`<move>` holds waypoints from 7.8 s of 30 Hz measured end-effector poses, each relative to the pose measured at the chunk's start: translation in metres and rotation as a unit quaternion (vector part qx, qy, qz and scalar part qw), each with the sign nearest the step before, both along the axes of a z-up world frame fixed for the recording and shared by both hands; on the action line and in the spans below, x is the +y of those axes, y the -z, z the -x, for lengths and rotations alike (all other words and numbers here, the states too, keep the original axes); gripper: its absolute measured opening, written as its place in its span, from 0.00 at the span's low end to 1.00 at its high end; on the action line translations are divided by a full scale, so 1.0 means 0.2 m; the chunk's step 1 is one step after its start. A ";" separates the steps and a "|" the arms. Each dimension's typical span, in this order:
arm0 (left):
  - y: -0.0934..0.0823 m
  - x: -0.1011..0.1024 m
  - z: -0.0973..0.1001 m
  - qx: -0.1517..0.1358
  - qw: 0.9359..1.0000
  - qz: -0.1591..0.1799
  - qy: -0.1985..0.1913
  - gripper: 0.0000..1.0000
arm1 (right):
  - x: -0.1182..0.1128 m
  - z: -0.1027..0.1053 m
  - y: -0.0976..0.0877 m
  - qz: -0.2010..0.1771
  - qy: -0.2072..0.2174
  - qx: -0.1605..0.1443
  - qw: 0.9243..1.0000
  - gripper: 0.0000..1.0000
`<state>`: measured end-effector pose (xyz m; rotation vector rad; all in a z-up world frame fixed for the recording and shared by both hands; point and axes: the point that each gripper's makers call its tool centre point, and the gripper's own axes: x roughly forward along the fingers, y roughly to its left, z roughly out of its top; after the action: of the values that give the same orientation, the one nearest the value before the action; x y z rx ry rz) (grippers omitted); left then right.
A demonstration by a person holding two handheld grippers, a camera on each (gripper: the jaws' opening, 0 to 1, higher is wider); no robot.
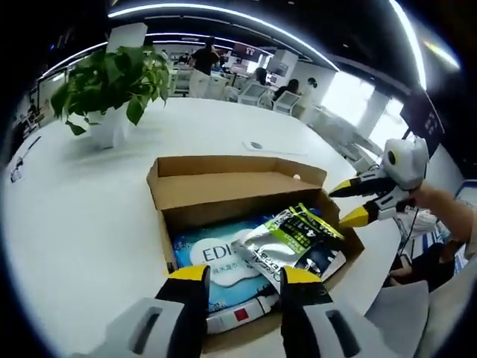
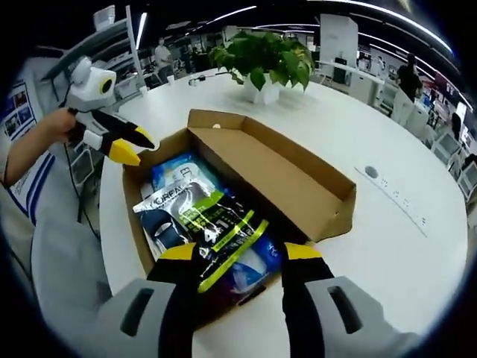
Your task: Operate the shoe box by opening the lid, removing the specified soft item, and placing it in the target area until the item is outside and the box remains undamaged.
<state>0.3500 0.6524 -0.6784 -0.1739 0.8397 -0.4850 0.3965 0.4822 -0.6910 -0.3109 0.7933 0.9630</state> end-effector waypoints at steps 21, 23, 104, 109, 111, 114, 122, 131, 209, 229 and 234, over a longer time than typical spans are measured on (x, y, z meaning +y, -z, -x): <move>0.19 -0.21 0.07 0.100 0.991 0.085 0.007 0.27 | 0.09 -0.04 0.10 -0.009 0.002 0.033 0.999 0.38; 0.20 -0.21 0.06 0.102 0.991 0.084 0.005 0.26 | 0.10 -0.04 0.11 -0.005 0.000 0.036 0.999 0.38; -0.12 -0.49 -0.07 0.018 0.995 0.099 0.026 0.00 | -0.16 -0.13 -0.23 -0.071 0.117 0.010 0.991 0.00; -0.12 -0.58 -0.08 0.016 0.994 0.092 0.047 0.00 | -0.24 -0.13 -0.23 -0.068 0.131 0.008 0.989 0.00; -0.12 -0.61 -0.09 0.017 0.994 0.091 0.053 0.00 | -0.28 -0.13 -0.23 -0.067 0.136 0.009 0.988 0.00; -0.11 -0.65 -0.10 0.016 0.994 0.087 0.061 0.00 | -0.32 -0.13 -0.23 -0.066 0.142 0.009 0.988 0.00; -0.10 -0.76 -0.15 0.017 0.993 0.076 0.085 0.00 | -0.46 -0.15 -0.21 -0.060 0.162 0.012 0.985 0.00; -0.08 -0.91 -0.19 0.023 0.992 0.077 0.101 0.00 | -0.61 -0.19 -0.17 -0.050 0.185 0.017 0.981 0.00; 0.51 -1.43 -0.33 0.068 0.878 -0.284 0.380 0.01 | -1.08 -0.43 0.40 -0.021 0.283 0.030 0.958 0.00; 0.50 -1.41 -0.29 0.069 0.872 -0.277 0.398 0.11 | -1.07 -0.44 0.48 0.000 0.288 0.034 0.957 0.13; 0.42 -1.42 -0.30 0.054 0.880 -0.262 0.392 0.18 | -1.07 -0.44 0.46 0.008 0.275 0.020 0.961 0.22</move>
<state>0.4104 0.3688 -0.7629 0.6774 1.1123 -0.9860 0.4851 0.2682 -0.7822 -0.0742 0.8633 0.4399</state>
